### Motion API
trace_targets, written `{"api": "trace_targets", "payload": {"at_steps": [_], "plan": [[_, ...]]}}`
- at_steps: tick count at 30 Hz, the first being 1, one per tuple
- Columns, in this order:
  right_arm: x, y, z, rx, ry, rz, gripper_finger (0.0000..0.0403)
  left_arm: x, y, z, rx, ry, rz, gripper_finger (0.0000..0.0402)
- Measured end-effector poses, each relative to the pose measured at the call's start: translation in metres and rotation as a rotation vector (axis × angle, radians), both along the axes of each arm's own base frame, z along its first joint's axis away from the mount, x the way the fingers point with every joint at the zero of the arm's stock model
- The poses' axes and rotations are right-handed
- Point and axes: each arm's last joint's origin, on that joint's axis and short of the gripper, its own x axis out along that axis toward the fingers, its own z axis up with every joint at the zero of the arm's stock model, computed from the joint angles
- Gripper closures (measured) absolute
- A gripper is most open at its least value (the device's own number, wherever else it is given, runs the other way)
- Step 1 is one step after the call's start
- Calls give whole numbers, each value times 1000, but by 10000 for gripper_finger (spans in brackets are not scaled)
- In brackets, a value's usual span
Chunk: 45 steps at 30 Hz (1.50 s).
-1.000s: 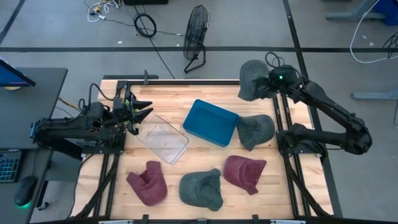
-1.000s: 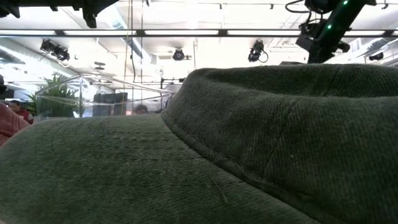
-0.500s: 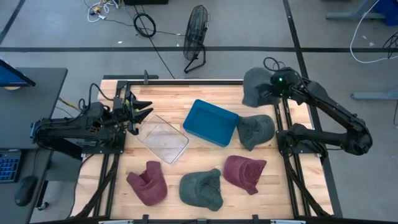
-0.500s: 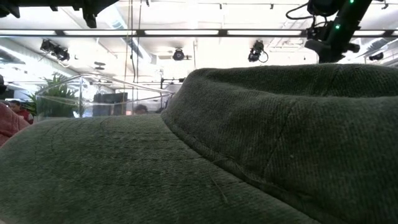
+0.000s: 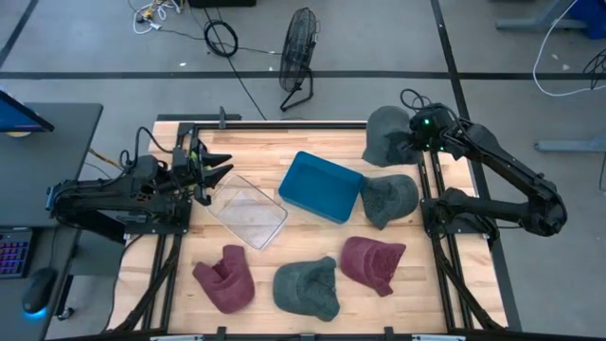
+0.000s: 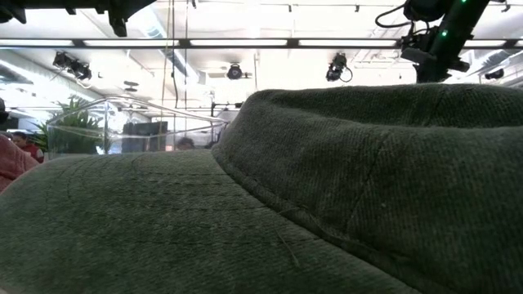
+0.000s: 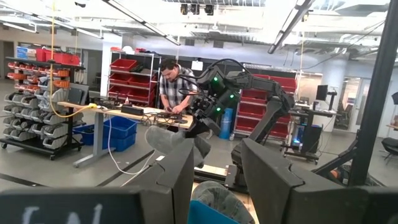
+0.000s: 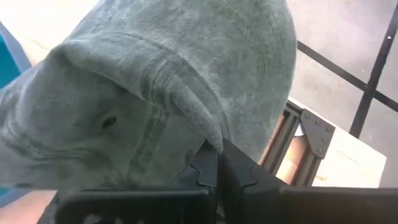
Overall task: Pick & Place hat
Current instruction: Put the top gray cap into the transparent bin
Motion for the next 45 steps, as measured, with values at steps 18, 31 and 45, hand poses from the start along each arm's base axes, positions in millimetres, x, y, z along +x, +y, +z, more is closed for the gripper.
{"api": "trace_targets", "payload": {"at_steps": [18, 31, 45], "plan": [[-5, 6, 43, -103, -77, 20, 401, 0, 0, 0, 0, 0, 0, 264], [-5, 2, 29, -76, 20, -54, 403, 0, 0, 0, -24, -7, -6, 264], [18, -24, -35, -28, 137, -26, 403, 0, 0, 0, -27, -5, -7, 264]]}}
